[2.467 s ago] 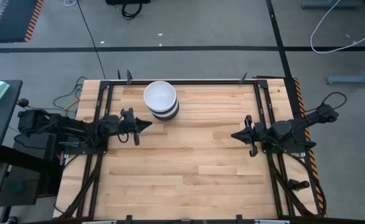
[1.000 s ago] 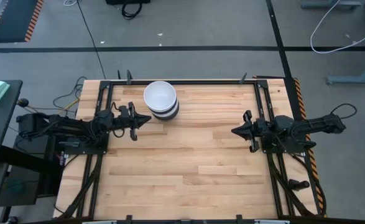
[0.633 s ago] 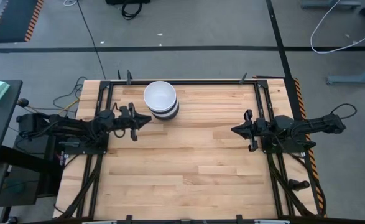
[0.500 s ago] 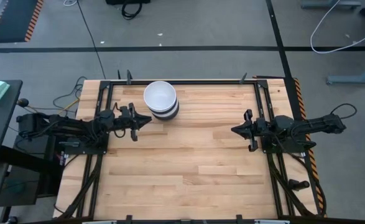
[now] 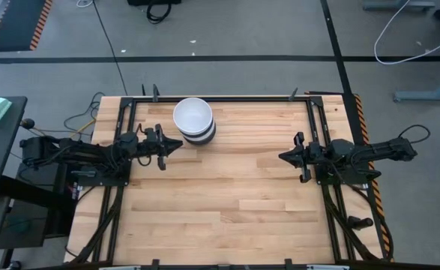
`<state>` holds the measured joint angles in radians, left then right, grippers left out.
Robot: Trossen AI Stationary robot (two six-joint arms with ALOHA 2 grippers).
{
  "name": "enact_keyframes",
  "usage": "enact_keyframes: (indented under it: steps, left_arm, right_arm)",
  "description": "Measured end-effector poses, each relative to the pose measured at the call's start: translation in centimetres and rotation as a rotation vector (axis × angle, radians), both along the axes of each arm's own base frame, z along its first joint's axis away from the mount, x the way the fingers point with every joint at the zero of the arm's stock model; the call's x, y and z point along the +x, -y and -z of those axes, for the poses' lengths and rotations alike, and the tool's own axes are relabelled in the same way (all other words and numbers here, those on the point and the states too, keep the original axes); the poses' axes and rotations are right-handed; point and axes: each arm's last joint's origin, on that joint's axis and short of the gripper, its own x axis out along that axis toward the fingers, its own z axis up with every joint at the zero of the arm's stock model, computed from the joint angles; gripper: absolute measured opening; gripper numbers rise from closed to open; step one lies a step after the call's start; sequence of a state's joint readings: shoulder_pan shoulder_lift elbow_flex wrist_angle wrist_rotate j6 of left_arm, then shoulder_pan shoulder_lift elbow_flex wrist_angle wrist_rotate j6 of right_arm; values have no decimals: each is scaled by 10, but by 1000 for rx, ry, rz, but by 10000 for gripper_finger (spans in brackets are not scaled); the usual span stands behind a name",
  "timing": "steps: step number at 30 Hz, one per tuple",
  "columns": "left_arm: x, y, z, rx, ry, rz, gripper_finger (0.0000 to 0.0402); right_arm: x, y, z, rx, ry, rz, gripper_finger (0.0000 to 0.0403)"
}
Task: Nest bowls inside each other
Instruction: Return to Home Position
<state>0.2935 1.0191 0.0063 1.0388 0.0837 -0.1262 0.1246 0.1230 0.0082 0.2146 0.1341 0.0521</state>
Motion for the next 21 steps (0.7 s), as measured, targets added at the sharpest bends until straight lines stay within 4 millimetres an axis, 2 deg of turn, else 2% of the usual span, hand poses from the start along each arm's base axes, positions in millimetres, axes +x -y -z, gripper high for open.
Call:
enact_keyframes:
  steps: [10, 21]
  left_arm:
    - [0, 0, 0, -14, 3, 0, 32]
    - [0, 0, 0, -19, 4, 1, 43]
  right_arm:
    - [0, 0, 0, -2, 0, 0, 23]
    - [0, 0, 0, -2, 0, 0, 23]
